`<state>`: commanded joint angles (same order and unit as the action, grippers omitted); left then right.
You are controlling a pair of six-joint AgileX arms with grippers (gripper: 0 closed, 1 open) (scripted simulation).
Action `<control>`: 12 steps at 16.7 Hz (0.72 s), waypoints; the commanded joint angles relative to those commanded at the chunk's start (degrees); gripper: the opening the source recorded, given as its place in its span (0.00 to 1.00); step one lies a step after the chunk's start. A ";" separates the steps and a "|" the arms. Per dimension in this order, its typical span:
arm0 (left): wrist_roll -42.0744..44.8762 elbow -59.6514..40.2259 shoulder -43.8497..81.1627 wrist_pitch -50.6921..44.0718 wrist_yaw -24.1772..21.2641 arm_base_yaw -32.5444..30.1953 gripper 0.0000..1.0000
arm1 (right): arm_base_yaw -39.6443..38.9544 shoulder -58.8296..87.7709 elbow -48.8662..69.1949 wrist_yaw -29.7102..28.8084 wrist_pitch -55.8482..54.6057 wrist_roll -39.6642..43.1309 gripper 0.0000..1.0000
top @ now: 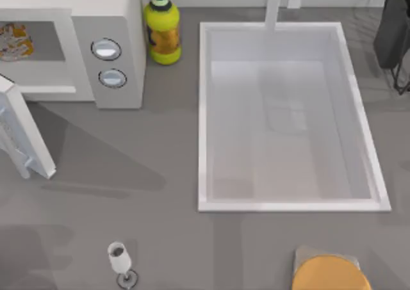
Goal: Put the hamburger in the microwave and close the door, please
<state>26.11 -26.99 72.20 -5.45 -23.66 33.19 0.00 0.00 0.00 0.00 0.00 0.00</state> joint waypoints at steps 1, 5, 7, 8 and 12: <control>0.00 0.00 0.00 0.00 0.00 0.00 0.00 | 0.00 0.00 0.00 0.00 0.00 0.00 1.00; -0.44 -0.03 -0.23 0.09 0.49 -0.92 0.00 | 0.00 0.00 0.00 0.00 0.00 0.00 1.00; -2.50 0.59 -1.59 0.40 2.94 -3.98 0.00 | 0.00 0.00 0.00 0.00 0.00 0.00 1.00; -4.01 1.18 -2.42 0.46 4.74 -6.25 0.00 | 0.00 0.00 0.00 0.00 0.00 0.00 1.00; -12.93 4.38 -6.57 0.58 13.48 -19.16 0.00 | 0.00 0.00 0.00 0.00 0.00 0.00 1.00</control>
<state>13.17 -22.61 65.63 -4.87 -10.18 14.03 0.00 0.00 0.00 0.00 0.00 0.00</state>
